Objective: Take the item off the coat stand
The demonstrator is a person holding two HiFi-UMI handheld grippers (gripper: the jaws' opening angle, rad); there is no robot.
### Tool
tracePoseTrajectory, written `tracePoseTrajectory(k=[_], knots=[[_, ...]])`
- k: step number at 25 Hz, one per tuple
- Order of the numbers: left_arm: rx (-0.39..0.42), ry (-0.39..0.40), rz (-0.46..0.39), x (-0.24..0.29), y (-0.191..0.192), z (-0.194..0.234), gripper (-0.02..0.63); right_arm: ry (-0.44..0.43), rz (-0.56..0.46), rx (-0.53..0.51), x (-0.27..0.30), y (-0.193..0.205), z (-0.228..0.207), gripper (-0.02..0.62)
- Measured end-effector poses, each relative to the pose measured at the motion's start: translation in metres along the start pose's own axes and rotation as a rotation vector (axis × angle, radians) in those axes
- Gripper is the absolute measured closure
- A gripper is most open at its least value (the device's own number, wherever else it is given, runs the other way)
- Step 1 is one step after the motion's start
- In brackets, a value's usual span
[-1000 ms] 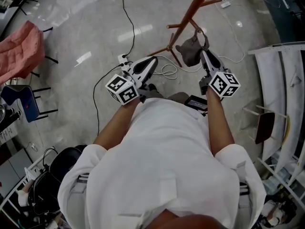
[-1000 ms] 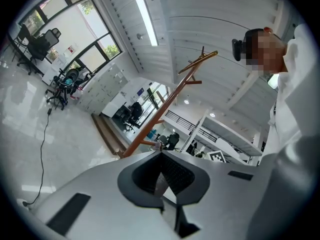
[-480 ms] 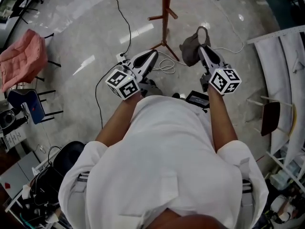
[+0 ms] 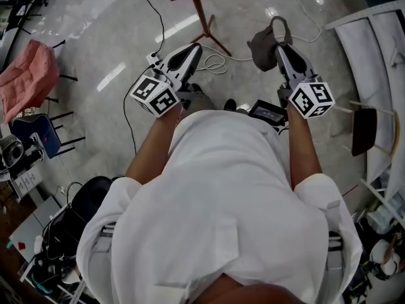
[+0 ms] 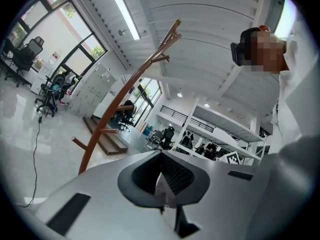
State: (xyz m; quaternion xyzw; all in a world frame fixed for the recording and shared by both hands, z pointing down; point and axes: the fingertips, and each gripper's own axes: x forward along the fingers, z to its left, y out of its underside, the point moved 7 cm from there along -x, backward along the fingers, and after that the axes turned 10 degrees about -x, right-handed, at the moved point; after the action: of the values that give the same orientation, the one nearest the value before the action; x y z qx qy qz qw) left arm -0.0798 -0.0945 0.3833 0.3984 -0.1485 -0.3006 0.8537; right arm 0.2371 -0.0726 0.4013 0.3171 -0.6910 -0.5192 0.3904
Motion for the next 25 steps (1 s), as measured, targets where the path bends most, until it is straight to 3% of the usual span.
tracePoseTrajectory(k=[13,25], knots=[[0.052,0.057,0.105,0.022,0.034,-0.031,0.592,0.032,-0.042,-0.012,-0.043,0.013,0.001,0.528],[0.062,0.003,0.081,-0.009,0.032,-0.022,0.592,-0.056,-0.025,-0.030,-0.023,0.025,0.030,0.529]])
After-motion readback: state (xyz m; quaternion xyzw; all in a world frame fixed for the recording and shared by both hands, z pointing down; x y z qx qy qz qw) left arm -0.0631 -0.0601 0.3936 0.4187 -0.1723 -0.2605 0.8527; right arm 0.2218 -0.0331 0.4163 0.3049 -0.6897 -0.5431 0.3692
